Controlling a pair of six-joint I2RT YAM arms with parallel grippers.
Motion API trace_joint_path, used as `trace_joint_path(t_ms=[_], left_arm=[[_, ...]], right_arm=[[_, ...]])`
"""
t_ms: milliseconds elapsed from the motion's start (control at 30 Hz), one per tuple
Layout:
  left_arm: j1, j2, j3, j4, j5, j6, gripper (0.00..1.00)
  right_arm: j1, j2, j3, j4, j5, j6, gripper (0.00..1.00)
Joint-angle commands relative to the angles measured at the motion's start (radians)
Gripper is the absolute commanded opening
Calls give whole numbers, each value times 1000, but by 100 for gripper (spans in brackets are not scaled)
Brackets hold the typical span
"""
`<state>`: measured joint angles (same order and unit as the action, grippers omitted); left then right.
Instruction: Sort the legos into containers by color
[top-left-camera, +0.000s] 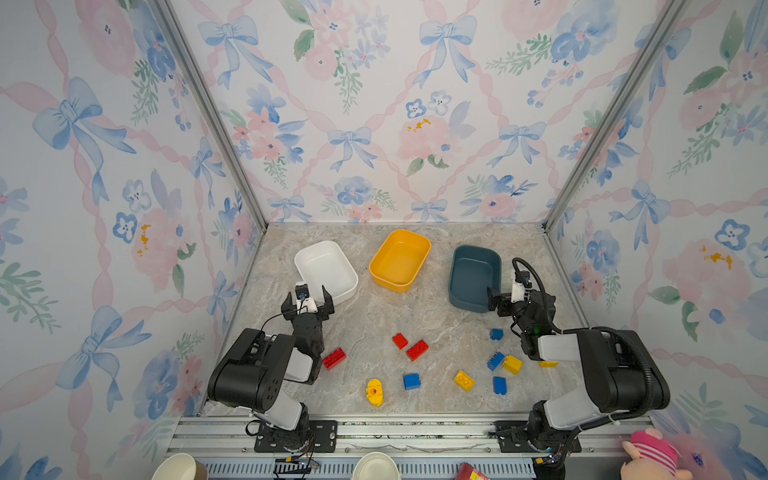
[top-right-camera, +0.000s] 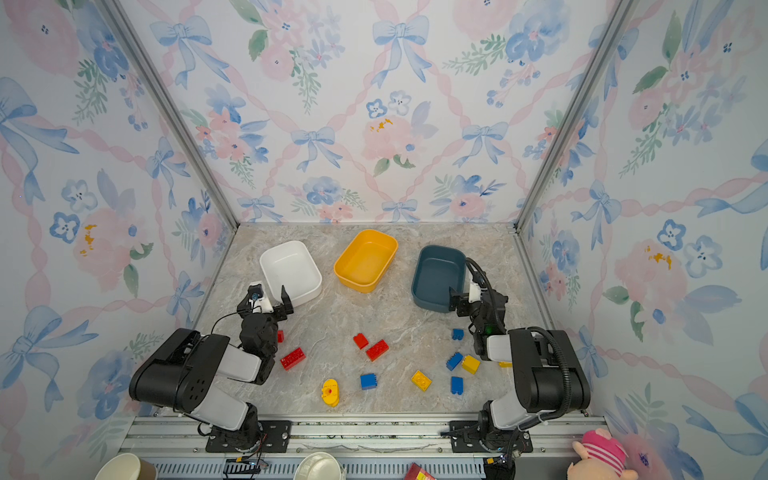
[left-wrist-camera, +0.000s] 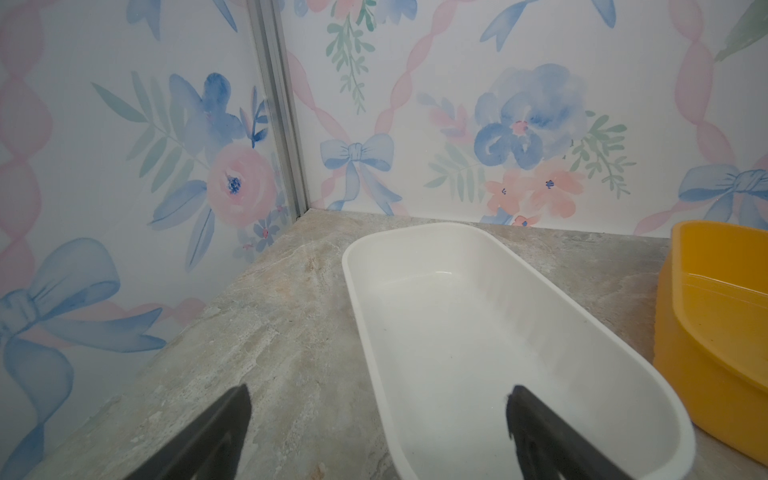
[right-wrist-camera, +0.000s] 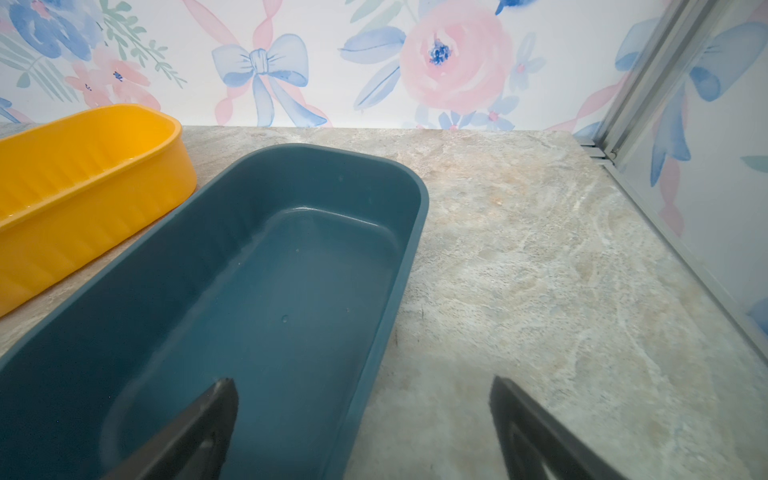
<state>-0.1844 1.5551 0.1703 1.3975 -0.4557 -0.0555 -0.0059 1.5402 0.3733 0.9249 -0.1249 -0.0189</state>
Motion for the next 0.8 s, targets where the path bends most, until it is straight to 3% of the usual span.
trace_joint_path(t_ms=[0, 267, 400, 600, 767], left_arm=[[5, 2, -1, 6, 9, -3, 98], [5, -14, 6, -8, -4, 2, 97], [5, -156, 72, -243, -13, -5, 97], [4, -332, 181, -573, -1, -32, 97], [30, -314, 405, -963, 35, -140, 96]], right_arm=[[-6, 11, 10, 3, -11, 10, 97], [-8, -7, 10, -5, -2, 17, 97], [-4, -120, 36, -161, 41, 29, 97], [81, -226, 205, -609, 312, 69, 97], [173, -240, 356, -853, 427, 94, 97]])
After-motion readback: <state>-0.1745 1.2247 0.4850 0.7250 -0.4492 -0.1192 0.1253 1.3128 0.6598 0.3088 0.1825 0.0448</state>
